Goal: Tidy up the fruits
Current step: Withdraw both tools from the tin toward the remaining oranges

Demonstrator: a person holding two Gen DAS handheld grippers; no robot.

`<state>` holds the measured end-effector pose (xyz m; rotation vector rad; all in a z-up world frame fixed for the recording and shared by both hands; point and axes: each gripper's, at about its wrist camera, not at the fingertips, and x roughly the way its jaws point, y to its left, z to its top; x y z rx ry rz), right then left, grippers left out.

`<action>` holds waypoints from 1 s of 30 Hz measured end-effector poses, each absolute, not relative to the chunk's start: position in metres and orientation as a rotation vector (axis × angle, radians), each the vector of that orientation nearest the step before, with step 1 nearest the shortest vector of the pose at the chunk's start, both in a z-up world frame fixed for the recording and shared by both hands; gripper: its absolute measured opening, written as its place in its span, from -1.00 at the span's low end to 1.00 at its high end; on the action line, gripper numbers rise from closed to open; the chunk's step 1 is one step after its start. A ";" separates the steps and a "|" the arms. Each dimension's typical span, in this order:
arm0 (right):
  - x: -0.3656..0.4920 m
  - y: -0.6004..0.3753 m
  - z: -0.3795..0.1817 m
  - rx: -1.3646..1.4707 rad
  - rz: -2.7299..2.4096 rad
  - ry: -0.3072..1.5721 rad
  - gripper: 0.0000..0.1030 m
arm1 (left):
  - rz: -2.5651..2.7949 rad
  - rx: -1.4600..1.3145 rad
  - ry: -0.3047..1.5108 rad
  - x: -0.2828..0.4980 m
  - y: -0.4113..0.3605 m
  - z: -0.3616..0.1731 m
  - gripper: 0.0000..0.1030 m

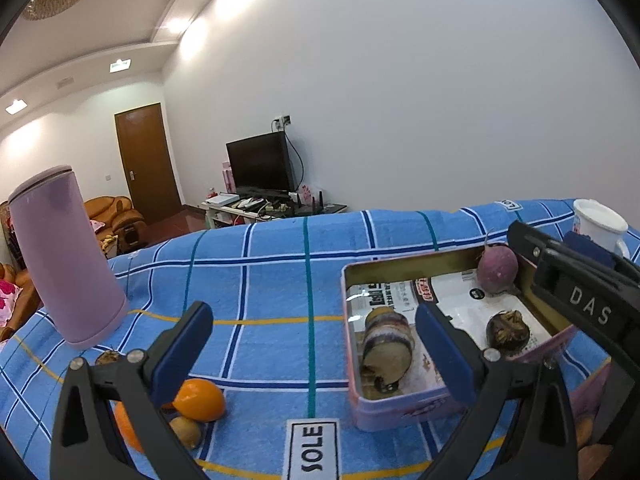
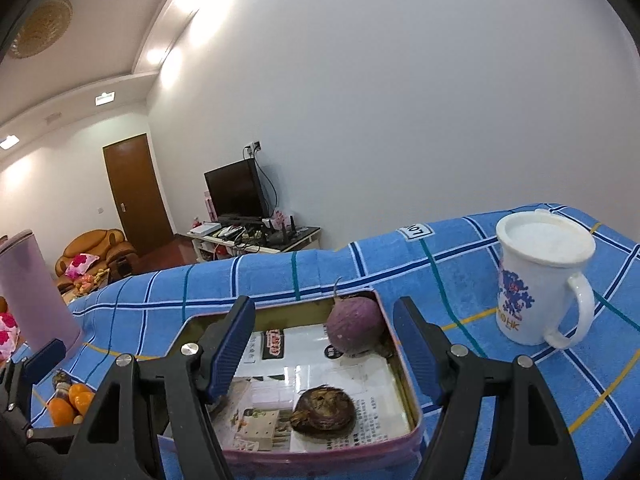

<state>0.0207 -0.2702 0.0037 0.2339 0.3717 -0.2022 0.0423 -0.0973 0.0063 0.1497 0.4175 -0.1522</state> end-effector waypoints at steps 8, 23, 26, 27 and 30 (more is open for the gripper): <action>0.021 -0.264 0.004 0.234 -0.183 0.377 0.41 | -0.138 0.124 0.441 0.044 -0.086 0.006 1.00; 0.018 -0.246 0.003 0.225 -0.105 0.377 0.41 | -0.110 0.116 0.456 0.042 -0.064 0.006 1.00; 0.017 -0.240 0.003 0.218 -0.081 0.374 0.41 | -0.103 0.114 0.457 0.041 -0.058 0.006 1.00; 0.018 -0.239 0.003 0.216 -0.075 0.375 0.41 | -0.101 0.115 0.458 0.041 -0.056 0.006 1.00; 0.018 -0.236 0.003 0.218 -0.059 0.374 0.41 | -0.102 0.115 0.463 0.040 -0.051 0.005 1.00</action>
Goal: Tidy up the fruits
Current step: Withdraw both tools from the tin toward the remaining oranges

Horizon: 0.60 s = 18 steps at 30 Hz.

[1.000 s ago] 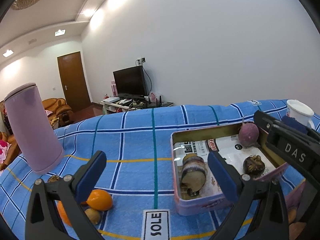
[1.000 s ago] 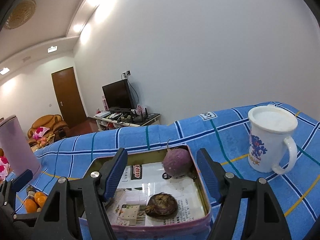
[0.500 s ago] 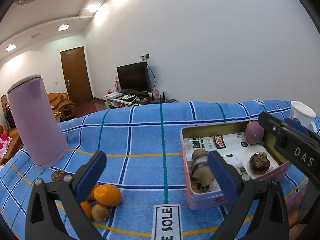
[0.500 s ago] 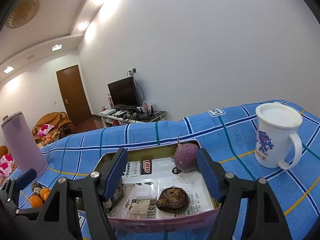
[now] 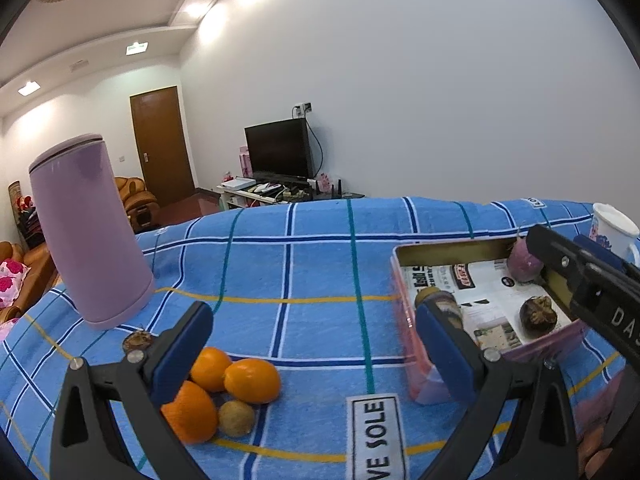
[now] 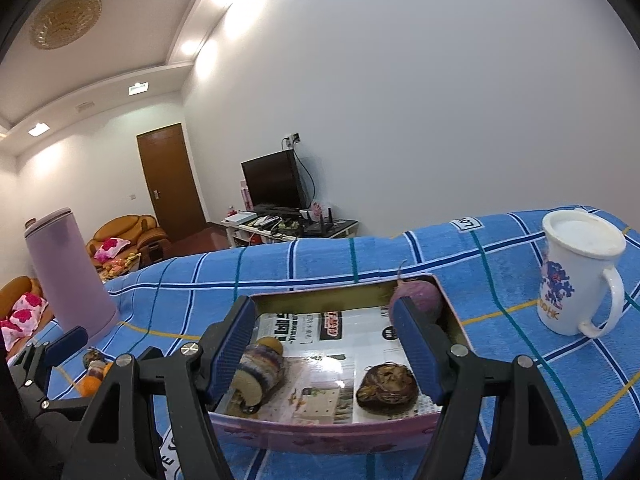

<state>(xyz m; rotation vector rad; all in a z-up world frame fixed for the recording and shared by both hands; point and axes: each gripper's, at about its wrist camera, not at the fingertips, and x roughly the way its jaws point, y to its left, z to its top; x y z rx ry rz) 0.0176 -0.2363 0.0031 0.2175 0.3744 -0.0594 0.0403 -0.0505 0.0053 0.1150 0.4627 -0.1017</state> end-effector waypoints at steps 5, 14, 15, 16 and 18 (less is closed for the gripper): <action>0.017 -0.229 0.002 0.209 -0.036 0.378 0.41 | -0.097 0.114 0.476 0.040 -0.038 0.004 1.00; 0.017 -0.218 0.001 0.179 -0.003 0.381 0.41 | -0.070 0.085 0.518 0.047 -0.011 0.000 1.00; 0.017 -0.218 0.002 0.179 0.000 0.383 0.41 | -0.066 0.085 0.522 0.048 -0.009 0.000 1.00; 0.018 -0.219 0.001 0.180 0.001 0.386 0.41 | -0.062 0.089 0.524 0.049 -0.007 0.000 1.00; 0.018 -0.216 0.001 0.180 0.002 0.393 0.41 | -0.053 0.099 0.522 0.050 -0.003 -0.001 1.00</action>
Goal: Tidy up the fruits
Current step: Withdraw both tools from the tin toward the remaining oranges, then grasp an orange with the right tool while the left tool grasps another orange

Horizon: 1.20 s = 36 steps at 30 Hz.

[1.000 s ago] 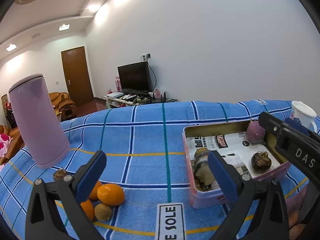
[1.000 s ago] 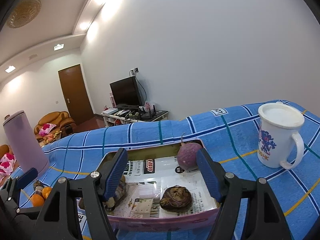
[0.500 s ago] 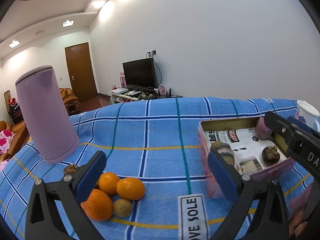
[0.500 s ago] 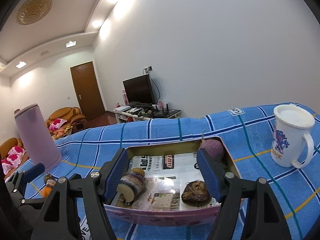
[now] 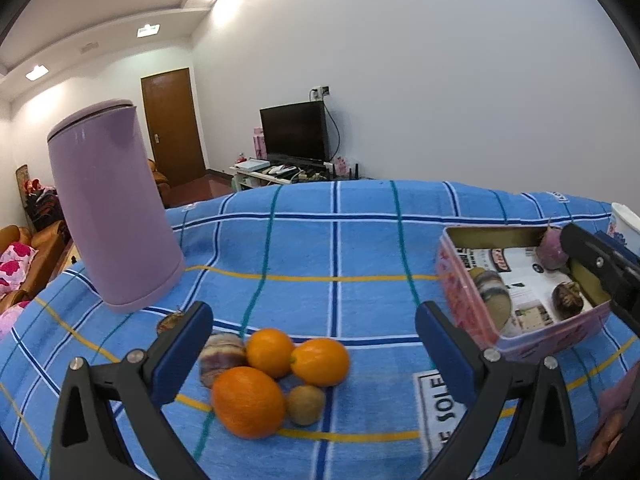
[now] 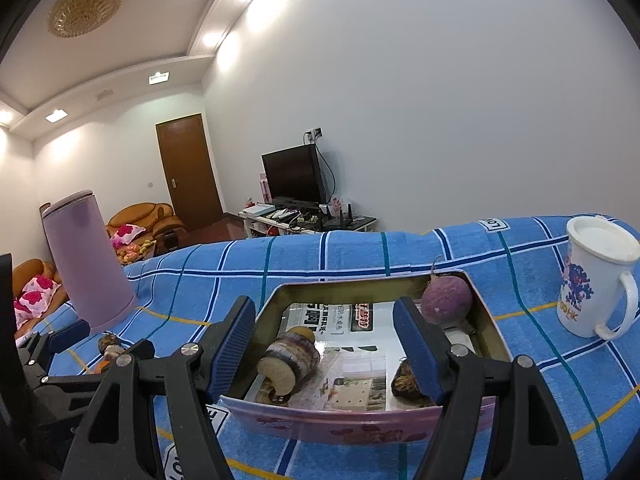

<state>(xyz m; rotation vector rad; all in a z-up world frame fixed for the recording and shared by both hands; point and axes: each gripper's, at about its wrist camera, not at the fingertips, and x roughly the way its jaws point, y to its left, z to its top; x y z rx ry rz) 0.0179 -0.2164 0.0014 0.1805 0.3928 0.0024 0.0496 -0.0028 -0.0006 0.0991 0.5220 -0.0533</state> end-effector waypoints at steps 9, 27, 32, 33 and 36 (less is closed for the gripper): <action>0.021 -0.185 -0.002 0.141 0.088 0.453 0.41 | 0.032 0.109 0.510 0.062 0.044 0.000 1.00; 0.053 -0.090 -0.021 0.069 0.332 0.704 0.25 | 0.221 -0.030 0.558 0.081 0.148 -0.004 1.00; 0.075 -0.074 -0.031 0.070 0.371 0.782 0.02 | 0.208 -0.018 0.551 0.081 0.144 -0.002 1.00; 0.080 -0.071 -0.033 0.086 0.392 0.804 0.02 | 0.215 -0.014 0.547 0.081 0.144 -0.002 1.00; 0.093 -0.063 -0.039 0.117 0.419 0.855 0.02 | 0.218 -0.024 0.552 0.081 0.147 -0.001 1.00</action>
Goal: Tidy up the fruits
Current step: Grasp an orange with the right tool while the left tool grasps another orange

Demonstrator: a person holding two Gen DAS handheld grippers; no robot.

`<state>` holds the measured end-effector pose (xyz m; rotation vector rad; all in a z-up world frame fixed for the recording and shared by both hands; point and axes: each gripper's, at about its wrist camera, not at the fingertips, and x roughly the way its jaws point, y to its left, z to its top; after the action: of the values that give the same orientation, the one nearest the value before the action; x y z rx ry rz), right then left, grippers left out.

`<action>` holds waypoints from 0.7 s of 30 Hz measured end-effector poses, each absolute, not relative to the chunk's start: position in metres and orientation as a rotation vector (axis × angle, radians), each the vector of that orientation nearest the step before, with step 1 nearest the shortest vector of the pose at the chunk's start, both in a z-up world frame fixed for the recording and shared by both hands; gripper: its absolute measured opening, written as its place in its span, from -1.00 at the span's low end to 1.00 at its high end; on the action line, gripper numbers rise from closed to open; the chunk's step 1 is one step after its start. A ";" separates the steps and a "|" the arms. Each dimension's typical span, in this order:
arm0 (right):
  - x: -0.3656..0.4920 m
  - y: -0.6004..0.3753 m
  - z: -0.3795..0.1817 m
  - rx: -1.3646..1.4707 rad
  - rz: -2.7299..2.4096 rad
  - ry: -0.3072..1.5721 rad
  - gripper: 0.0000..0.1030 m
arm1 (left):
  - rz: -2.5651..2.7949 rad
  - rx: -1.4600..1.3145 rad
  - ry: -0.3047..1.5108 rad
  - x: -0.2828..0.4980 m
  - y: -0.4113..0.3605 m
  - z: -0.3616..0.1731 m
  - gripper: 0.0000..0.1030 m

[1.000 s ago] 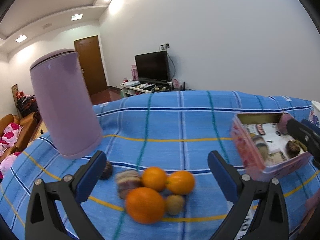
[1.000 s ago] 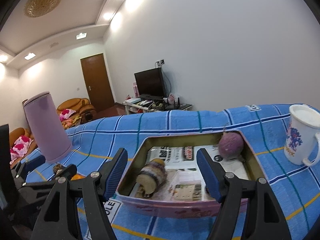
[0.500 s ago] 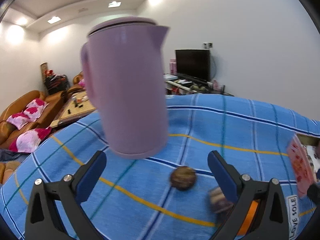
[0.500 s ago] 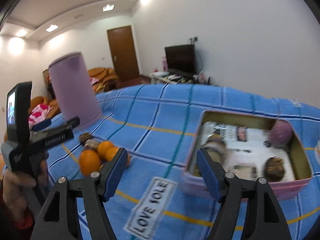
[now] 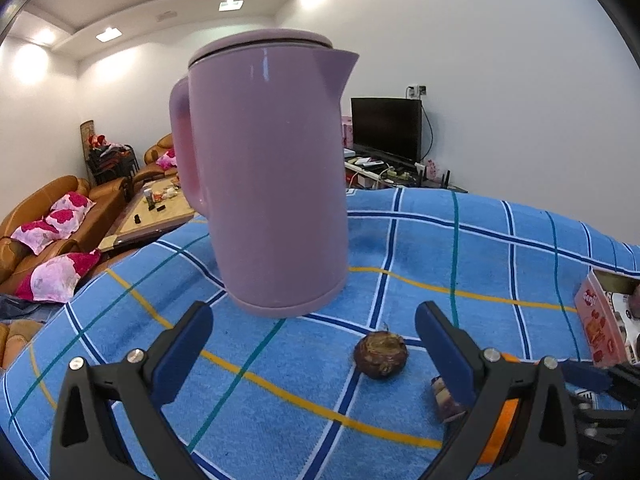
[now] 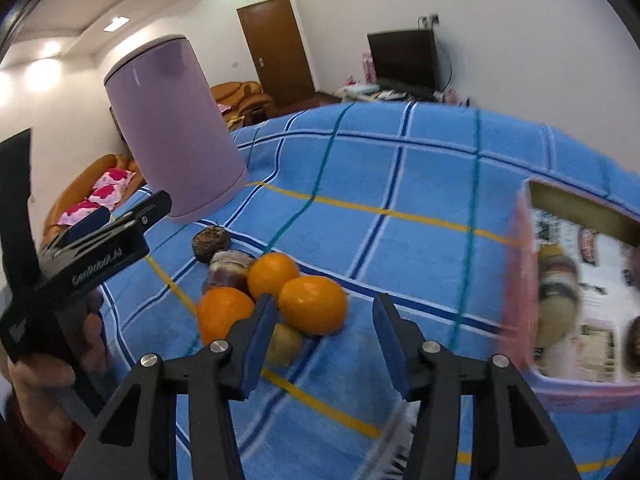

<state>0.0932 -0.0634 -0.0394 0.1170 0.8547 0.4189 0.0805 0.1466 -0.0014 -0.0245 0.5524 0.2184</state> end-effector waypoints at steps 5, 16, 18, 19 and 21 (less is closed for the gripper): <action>0.107 -0.058 -0.053 0.160 0.416 0.911 0.02 | 0.202 -0.047 0.568 0.082 0.148 -0.002 1.00; 0.103 -0.070 -0.056 0.240 0.459 0.919 -0.13 | 0.162 -0.080 0.576 0.081 0.148 -0.003 1.00; 0.098 -0.077 -0.052 0.280 0.469 0.888 -0.13 | 0.134 -0.101 0.573 0.080 0.149 -0.001 1.00; 0.097 -0.079 -0.050 0.295 0.473 0.866 -0.13 | 0.116 -0.109 0.571 0.079 0.149 0.000 1.00; 0.091 -0.085 -0.041 0.307 0.471 0.814 -0.13 | 0.056 -0.117 0.566 0.076 0.145 0.001 0.99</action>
<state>0.0913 -0.0846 -0.0407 0.3074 0.8140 0.4711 0.0765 0.1450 0.0010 -0.1170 0.5656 0.0558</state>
